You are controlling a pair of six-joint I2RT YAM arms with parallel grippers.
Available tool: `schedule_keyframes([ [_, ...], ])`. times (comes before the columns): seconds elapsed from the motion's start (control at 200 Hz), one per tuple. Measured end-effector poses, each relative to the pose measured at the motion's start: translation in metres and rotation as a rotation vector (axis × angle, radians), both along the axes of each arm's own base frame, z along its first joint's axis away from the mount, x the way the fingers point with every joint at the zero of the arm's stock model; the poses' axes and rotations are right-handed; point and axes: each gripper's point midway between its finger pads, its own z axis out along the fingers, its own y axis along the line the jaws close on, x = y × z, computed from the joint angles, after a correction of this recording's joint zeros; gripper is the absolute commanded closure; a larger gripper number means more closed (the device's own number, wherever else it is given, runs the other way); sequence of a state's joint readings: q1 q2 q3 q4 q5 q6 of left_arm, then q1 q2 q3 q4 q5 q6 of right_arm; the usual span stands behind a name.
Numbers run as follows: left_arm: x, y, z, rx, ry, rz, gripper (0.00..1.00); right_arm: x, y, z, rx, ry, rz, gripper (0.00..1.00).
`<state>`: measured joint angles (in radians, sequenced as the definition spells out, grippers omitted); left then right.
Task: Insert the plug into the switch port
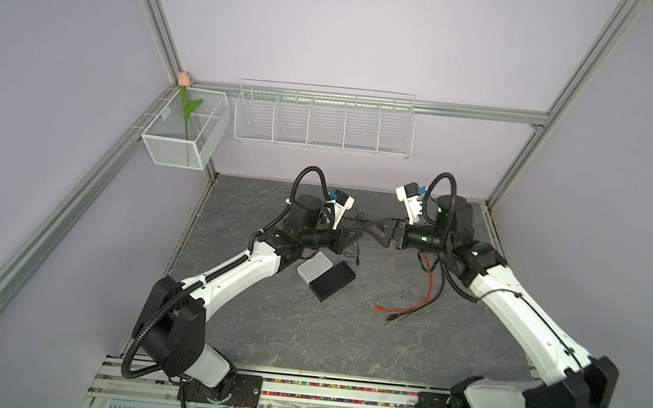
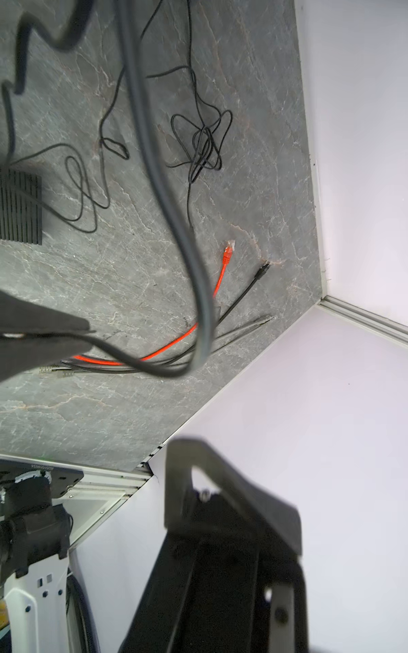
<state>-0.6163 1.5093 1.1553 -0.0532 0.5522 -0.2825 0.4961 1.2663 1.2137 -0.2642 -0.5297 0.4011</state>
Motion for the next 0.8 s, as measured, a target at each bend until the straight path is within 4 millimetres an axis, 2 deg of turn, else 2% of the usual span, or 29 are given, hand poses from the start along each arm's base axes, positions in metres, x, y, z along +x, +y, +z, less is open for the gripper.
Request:
schedule_keyframes([
  [0.065,-0.002,-0.001,-0.002,0.0,0.027,-0.009,1.0,-0.022,-0.012,-0.009,-0.036,-0.069,0.006,0.17],
  [0.13,-0.003,-0.002,-0.002,-0.003,0.05,-0.017,1.0,-0.033,-0.017,-0.024,-0.074,-0.098,0.018,0.2],
  [0.28,-0.004,-0.004,0.005,-0.014,0.068,-0.024,1.0,-0.033,-0.016,-0.072,-0.181,-0.078,0.029,0.22],
  [0.38,-0.003,-0.005,0.009,-0.019,0.07,-0.022,1.0,-0.032,-0.011,-0.092,-0.232,-0.074,0.042,0.23],
  [0.645,-0.003,-0.002,0.005,-0.001,0.09,-0.005,1.0,-0.027,0.009,-0.109,-0.287,-0.099,0.102,0.32],
  [0.8,-0.003,-0.001,0.007,-0.002,0.085,0.0,1.0,-0.018,0.013,-0.113,-0.307,-0.108,0.104,0.42],
])
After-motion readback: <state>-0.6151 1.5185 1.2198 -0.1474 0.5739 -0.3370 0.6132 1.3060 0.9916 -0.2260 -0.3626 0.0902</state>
